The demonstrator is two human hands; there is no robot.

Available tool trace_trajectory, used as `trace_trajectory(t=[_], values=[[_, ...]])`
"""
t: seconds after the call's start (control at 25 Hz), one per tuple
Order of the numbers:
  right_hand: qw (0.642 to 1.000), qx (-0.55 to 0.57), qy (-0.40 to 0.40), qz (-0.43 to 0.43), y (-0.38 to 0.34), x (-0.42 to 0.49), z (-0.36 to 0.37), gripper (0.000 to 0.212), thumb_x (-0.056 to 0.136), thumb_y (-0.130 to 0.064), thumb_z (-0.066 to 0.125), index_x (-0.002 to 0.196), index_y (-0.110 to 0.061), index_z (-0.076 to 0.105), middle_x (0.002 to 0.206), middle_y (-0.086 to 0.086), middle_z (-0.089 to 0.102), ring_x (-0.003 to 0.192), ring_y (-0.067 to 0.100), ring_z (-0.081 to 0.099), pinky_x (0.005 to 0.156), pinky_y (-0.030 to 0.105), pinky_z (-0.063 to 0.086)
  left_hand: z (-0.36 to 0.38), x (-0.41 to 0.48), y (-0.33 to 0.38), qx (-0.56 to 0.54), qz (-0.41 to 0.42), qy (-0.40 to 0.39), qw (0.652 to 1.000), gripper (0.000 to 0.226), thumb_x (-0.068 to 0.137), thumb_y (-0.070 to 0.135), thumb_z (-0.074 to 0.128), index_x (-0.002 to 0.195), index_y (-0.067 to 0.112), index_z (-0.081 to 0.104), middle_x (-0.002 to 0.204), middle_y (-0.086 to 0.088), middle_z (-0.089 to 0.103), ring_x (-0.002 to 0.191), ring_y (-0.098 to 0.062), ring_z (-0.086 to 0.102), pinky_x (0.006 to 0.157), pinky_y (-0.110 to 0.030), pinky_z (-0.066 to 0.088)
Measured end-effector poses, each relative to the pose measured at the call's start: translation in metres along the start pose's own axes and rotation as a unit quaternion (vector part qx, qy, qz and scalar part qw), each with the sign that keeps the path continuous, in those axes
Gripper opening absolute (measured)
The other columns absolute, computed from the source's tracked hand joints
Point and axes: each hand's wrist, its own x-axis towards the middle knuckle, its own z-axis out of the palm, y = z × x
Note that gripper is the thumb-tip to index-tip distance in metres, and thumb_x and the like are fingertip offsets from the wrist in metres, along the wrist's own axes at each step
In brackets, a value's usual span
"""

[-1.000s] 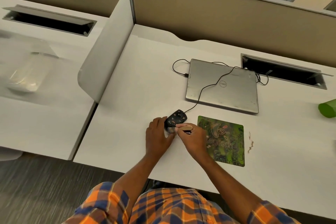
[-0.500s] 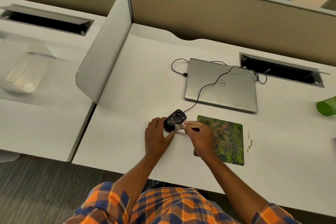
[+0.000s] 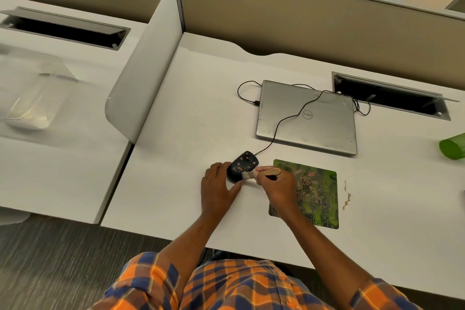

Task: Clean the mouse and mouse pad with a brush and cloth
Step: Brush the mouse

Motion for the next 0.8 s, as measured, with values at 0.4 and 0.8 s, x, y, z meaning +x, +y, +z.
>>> trace_trajectory(t=[0.4,0.8], values=[[1.0,0.0,0.003,-0.011,-0.001,0.012,-0.017,0.007,0.087,-0.021,0.085,0.092,-0.026,0.087,0.081,-0.008,0.083,0.078,0.015,0.079,0.072,0.033,0.066,-0.001,0.001,-0.001,-0.008,-0.007,-0.01,1.0,0.06,0.088,0.041,0.082,0.139,0.018,0.061,0.133,-0.001,0.062,0.119,-0.023,0.058,0.099,-0.04,0.051],[0.999,-0.031,-0.016,-0.008,-0.011,0.029,-0.016,0.009,0.085,-0.016,0.084,0.087,-0.025,0.086,0.079,-0.006,0.082,0.077,0.018,0.08,0.078,0.045,0.068,-0.004,0.003,-0.002,-0.002,0.0,-0.018,1.0,0.062,0.088,0.041,0.083,0.14,0.017,0.061,0.133,-0.002,0.062,0.119,-0.024,0.058,0.1,-0.04,0.051]])
